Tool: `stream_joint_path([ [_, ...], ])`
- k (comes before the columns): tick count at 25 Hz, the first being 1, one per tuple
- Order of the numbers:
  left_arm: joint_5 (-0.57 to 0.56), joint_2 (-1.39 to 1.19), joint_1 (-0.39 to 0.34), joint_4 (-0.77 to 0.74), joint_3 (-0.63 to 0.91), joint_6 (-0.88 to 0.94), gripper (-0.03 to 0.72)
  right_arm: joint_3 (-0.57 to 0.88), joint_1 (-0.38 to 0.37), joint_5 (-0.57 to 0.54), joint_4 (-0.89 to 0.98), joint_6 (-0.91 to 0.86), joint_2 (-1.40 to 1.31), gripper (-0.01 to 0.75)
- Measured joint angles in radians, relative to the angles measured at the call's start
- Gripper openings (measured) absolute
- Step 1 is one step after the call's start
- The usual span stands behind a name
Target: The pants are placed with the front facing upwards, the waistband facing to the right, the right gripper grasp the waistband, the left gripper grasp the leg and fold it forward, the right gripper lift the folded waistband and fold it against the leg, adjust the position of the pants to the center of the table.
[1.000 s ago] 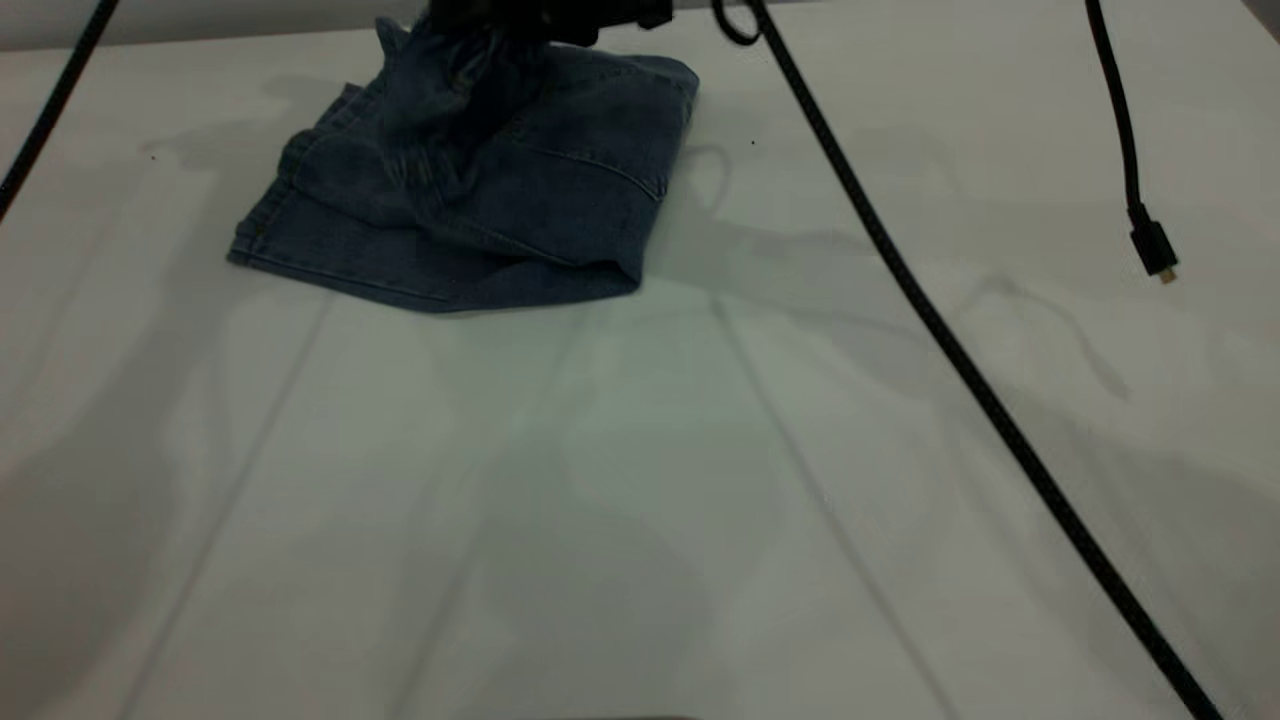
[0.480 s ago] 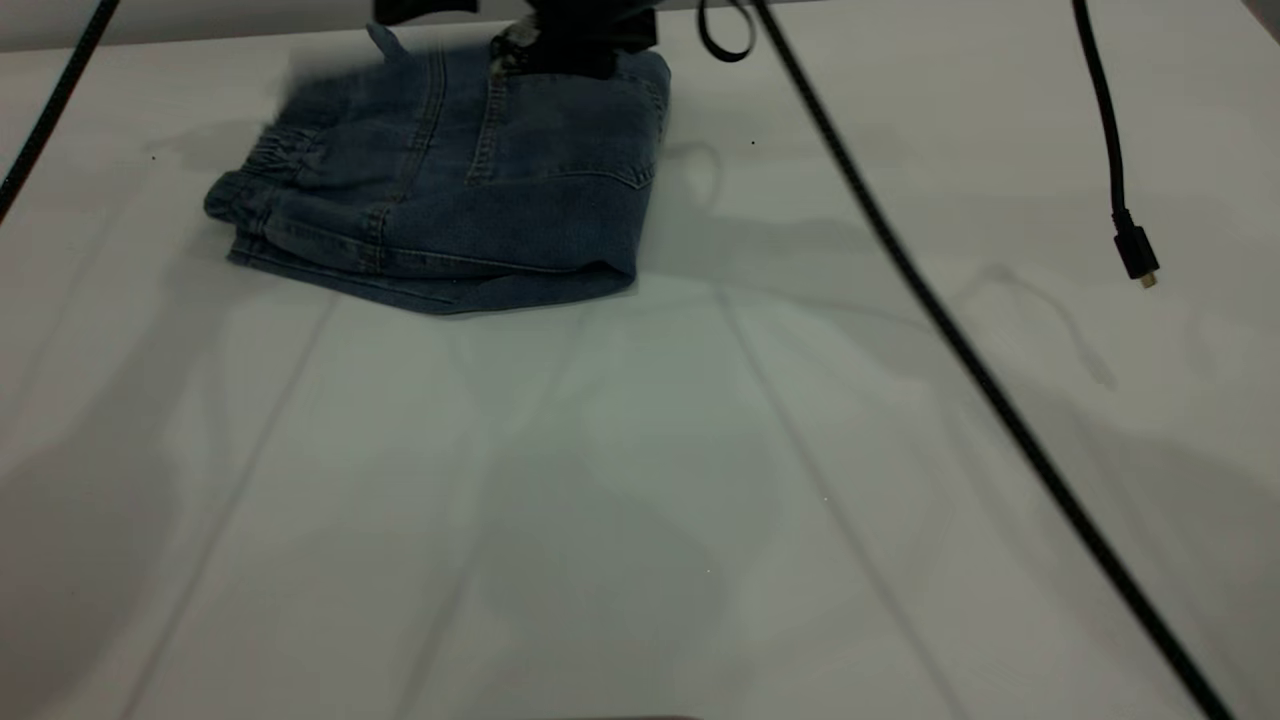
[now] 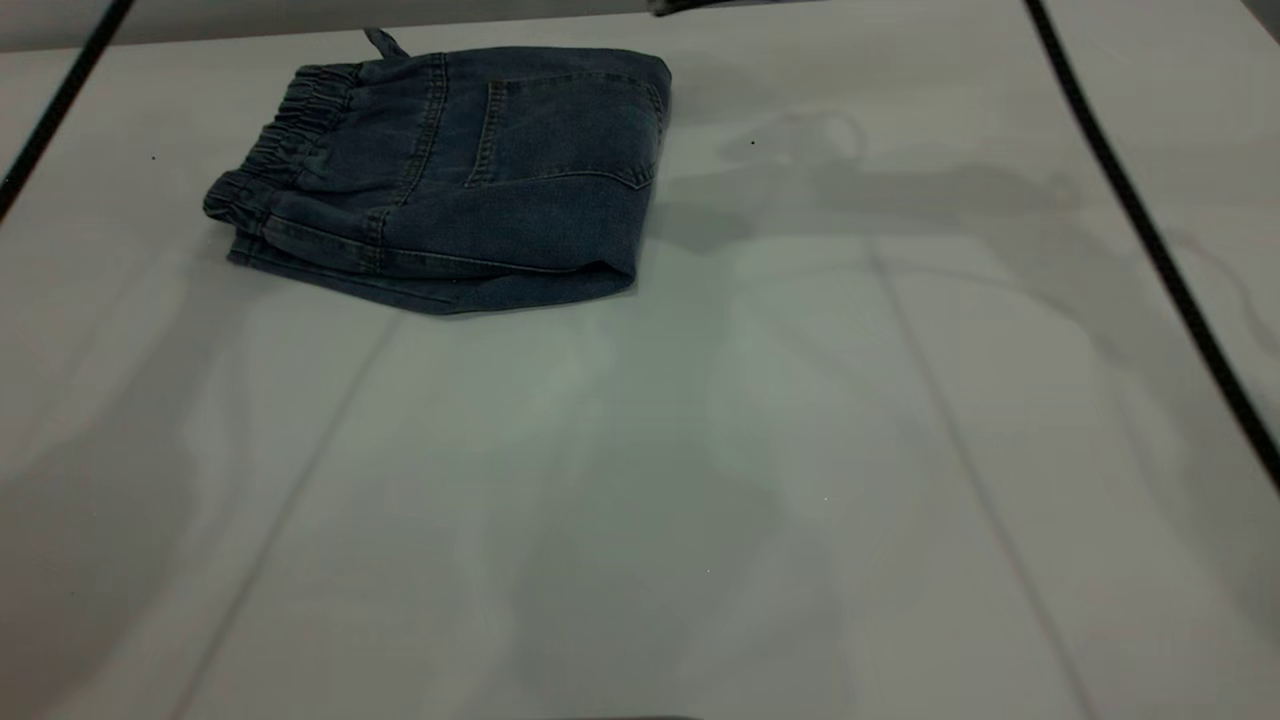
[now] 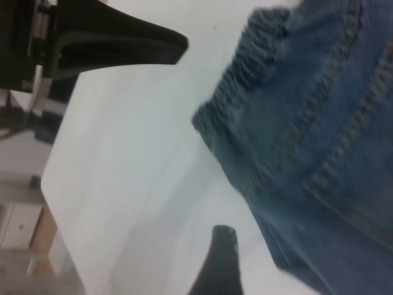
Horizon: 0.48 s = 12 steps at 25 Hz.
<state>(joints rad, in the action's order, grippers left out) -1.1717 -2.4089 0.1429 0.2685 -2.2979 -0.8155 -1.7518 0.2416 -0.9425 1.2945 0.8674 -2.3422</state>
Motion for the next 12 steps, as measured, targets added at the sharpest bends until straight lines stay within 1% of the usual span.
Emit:
stream_joint_path([
  [3, 0.0, -0.037, 0.004, 0.071, 0.0, -0.077, 0.579, 0.0, -0.059, -0.052, -0.057, -0.047, 0.003, 0.581],
  [5, 0.0, -0.064, 0.011, 0.057, 0.0, -0.132, 0.579, 0.0, -0.1, -0.076, -0.077, -0.068, 0.003, 0.58],
  [8, 0.0, -0.108, 0.039, -0.05, 0.0, -0.235, 0.579, 0.0, -0.139, -0.104, -0.095, -0.081, 0.003, 0.579],
  [10, 0.0, -0.138, 0.065, -0.136, 0.0, -0.299, 0.579, 0.0, -0.152, -0.114, -0.108, -0.084, 0.003, 0.579],
  [12, 0.0, -0.168, 0.089, -0.186, 0.0, -0.338, 0.579, 0.0, -0.154, -0.117, -0.115, -0.085, 0.003, 0.579],
])
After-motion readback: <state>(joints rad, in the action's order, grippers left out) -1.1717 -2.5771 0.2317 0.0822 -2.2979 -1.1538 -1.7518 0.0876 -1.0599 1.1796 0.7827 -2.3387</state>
